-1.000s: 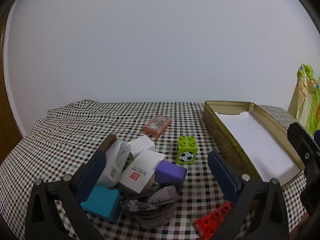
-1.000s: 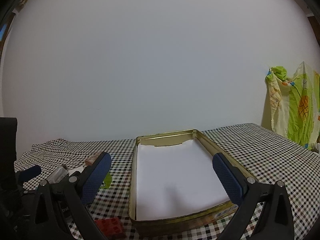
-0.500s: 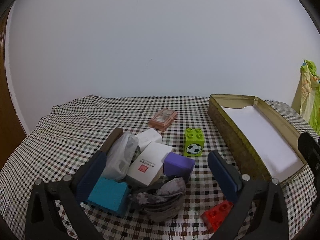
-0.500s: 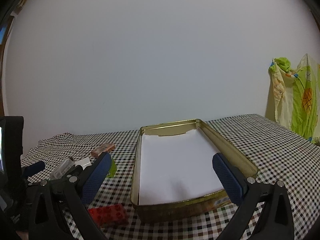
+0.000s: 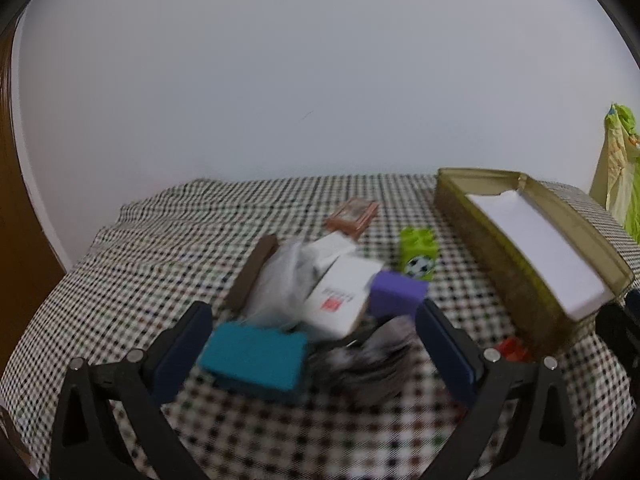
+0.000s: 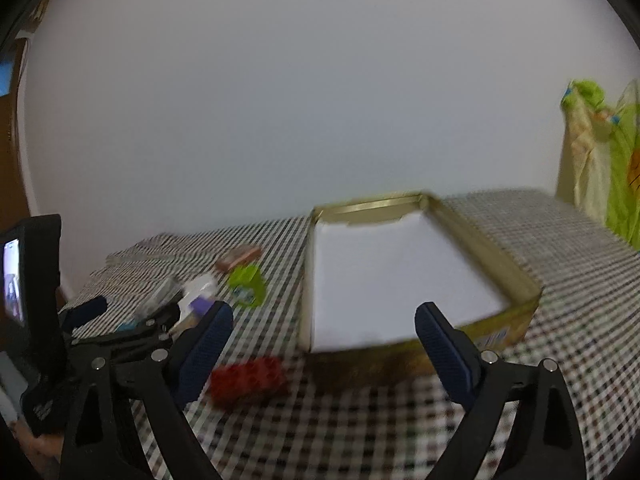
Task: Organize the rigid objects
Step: 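Grasp the blue Lego brick with the left tool while the right tool grasps the red brick, then carry both bricks over the gold tin and release them inside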
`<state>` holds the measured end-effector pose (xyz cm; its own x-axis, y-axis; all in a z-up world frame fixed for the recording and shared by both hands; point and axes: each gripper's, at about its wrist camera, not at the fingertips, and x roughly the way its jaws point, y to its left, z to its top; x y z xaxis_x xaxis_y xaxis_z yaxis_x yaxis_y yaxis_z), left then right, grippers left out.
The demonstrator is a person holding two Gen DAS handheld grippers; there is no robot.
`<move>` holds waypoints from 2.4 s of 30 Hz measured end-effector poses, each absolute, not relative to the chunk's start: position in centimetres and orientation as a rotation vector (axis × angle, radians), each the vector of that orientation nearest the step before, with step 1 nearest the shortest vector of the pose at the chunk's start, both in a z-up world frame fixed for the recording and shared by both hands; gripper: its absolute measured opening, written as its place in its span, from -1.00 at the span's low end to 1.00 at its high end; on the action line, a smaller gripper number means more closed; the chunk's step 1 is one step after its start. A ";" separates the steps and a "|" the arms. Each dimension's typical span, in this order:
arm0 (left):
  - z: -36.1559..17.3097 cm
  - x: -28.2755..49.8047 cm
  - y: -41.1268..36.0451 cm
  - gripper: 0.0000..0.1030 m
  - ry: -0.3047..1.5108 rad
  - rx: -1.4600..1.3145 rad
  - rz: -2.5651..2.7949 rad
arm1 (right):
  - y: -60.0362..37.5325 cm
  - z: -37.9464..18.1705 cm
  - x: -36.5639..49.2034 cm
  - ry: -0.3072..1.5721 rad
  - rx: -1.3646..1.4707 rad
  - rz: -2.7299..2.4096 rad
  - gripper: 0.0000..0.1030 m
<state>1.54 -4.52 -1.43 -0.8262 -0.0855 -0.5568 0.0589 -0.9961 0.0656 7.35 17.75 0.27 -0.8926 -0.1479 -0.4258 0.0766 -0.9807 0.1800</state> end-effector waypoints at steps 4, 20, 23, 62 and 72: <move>-1.7 1.8 -7.4 0.99 0.021 0.937 -2.872 | 16.9 -0.7 7.8 -0.258 0.793 -2.836 0.83; -2.6 2.5 -12.3 0.99 -0.022 0.988 -2.793 | 10.8 -4.4 2.0 -0.055 1.190 -2.619 0.82; -2.9 2.4 -12.5 0.99 -0.027 1.035 -2.797 | 10.3 -4.8 1.2 -0.003 1.248 -2.607 0.83; -4.7 -1.9 -8.9 0.24 -0.036 1.282 -2.857 | 12.4 0.2 6.0 -0.012 0.919 -2.678 0.31; -0.7 0.5 -7.5 0.24 -0.146 0.987 -2.907 | 13.8 2.2 7.1 -0.058 0.767 -2.746 0.31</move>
<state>0.50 -7.45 -0.68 -0.7915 -0.0947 -0.6038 0.0337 -0.9932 0.1117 7.09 13.80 2.15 -0.8164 -0.2861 -0.5017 0.2647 -0.9574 0.1153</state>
